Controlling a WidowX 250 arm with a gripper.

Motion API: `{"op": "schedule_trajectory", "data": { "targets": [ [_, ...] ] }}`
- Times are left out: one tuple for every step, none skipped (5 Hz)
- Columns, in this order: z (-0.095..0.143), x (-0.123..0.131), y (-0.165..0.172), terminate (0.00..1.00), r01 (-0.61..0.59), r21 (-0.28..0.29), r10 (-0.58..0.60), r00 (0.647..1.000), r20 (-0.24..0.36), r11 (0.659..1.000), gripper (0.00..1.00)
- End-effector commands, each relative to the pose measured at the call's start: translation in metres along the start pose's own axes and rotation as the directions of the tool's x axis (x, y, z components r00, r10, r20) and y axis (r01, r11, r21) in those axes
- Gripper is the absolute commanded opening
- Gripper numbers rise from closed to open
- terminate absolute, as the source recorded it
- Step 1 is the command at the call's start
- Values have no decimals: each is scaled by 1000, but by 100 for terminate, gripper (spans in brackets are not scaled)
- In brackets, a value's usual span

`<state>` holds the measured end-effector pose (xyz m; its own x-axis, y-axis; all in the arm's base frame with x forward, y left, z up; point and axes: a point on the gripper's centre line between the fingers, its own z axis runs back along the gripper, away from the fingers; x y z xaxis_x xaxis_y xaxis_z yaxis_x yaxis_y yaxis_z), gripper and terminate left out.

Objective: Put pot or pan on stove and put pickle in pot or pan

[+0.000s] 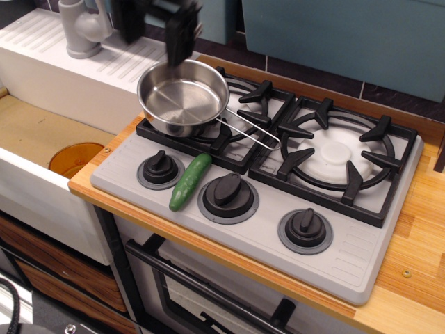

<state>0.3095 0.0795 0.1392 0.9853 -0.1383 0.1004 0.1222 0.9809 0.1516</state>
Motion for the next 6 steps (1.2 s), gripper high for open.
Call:
{"op": "schedule_trajectory", "data": {
  "targets": [
    [13, 9, 2, 0, 0, 14, 0, 1000, 31, 1000, 100],
    [-5, -11, -17, 0, -16, 107, 6, 996, 86, 994, 100],
    [-22, -38, -36, 0, -86, 175, 64, 990, 129, 981, 100],
    [-29, -51, -52, 0, -132, 194, 105, 984, 144, 972, 100],
    [-35, -55, -59, 0, -143, 162, 120, 983, 142, 976, 100],
    [-51, -55, -64, 0, -141, 151, 118, 981, 151, 978, 100]
  ]
}}
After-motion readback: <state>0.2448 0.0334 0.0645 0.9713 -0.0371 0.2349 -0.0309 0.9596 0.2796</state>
